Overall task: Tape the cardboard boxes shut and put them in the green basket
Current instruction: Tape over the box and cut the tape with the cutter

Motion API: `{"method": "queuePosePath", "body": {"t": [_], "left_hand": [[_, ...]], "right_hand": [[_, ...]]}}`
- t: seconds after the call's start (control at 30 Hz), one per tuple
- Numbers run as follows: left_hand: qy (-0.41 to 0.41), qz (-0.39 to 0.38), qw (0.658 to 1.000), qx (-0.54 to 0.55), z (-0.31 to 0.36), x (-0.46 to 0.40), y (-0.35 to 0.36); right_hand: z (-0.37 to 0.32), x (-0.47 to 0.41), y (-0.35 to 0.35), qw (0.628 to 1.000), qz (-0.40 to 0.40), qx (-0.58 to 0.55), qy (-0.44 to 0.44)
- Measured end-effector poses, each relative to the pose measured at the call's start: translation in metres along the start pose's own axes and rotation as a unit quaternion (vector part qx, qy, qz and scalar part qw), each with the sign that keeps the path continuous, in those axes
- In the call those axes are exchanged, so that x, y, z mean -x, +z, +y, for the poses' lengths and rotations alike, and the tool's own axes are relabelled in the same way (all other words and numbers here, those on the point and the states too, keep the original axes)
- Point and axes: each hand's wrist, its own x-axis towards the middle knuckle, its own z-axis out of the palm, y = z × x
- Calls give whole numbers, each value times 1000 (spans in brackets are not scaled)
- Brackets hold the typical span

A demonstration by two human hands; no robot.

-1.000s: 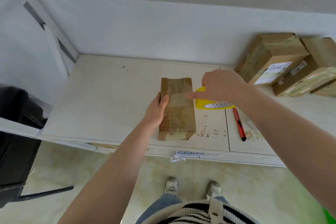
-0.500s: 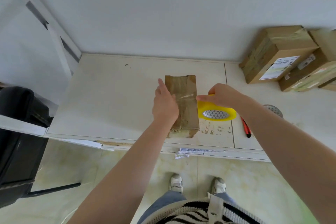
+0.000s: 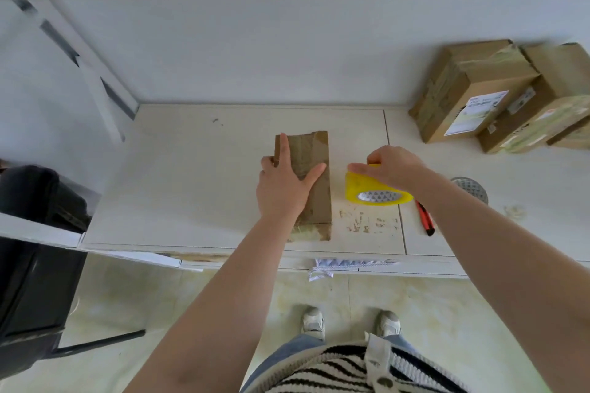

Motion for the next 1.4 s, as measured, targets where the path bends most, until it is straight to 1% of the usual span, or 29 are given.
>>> {"method": "queuePosePath", "body": {"t": [0.07,0.13,0.2,0.27,0.33,0.47,0.53,0.63,0.7,0.77,0.8,0.87,0.93,1.0,1.07,1.17,1.2,1.23,1.27,1.3,1.4], "left_hand": [[11,10,1000,-23,-3,0,-1],[19,27,998,-59,-9,-2,-4],[17,27,996,-84,-13,-4,-9],[8,6,995,-95,-14,-8,-16],[-9,-36,995,-93,-13,-12,-21],[-42,-121,990,-53,-4,-11,-22],[-55,-137,988,-36,0,-10,-23],[-72,-133,988,-6,-2,-11,-27],[-77,-140,987,37,-9,-14,-29],[-81,-138,982,101,-15,-15,-30],[-81,-131,980,127,-18,-16,-31],[-89,-113,973,181,-23,-17,-34],[-104,-113,954,256,-27,-18,-36],[-124,-135,911,369,-26,-15,-32],[-129,-175,864,454,-21,-10,-21],[-146,-222,807,528,-18,-3,1],[-152,-224,793,545,-21,-3,6],[-156,-224,787,554,-27,-3,9],[-156,-227,788,551,-34,-4,9],[-158,-233,795,537,-42,-6,6],[-160,-232,840,463,-63,-13,-1]], "right_hand": [[-7,1,-1,999,0,50,19],[-14,0,1,999,-2,36,27],[-23,-2,5,1000,3,16,25],[-33,-2,11,999,10,15,27],[-40,-3,15,999,9,25,39],[-46,-3,18,998,1,34,54],[-48,-2,18,998,-2,38,59],[-55,-1,18,998,1,41,55],[-58,-2,15,998,10,45,45],[-55,-2,11,999,9,41,12],[-52,0,7,1000,-1,29,-13],[-42,6,-4,997,-44,-39,-57],[-31,15,-18,986,-83,-111,-96],[-24,22,-35,981,-73,-136,-116],[-23,25,-53,987,-33,-111,-109],[-33,28,-62,998,5,24,-59],[-37,28,-59,997,9,65,-44],[-41,29,-54,994,11,99,-34],[-46,30,-48,992,11,125,-32],[-53,30,-42,989,12,140,-35],[-79,27,-33,985,23,164,-46]]}}
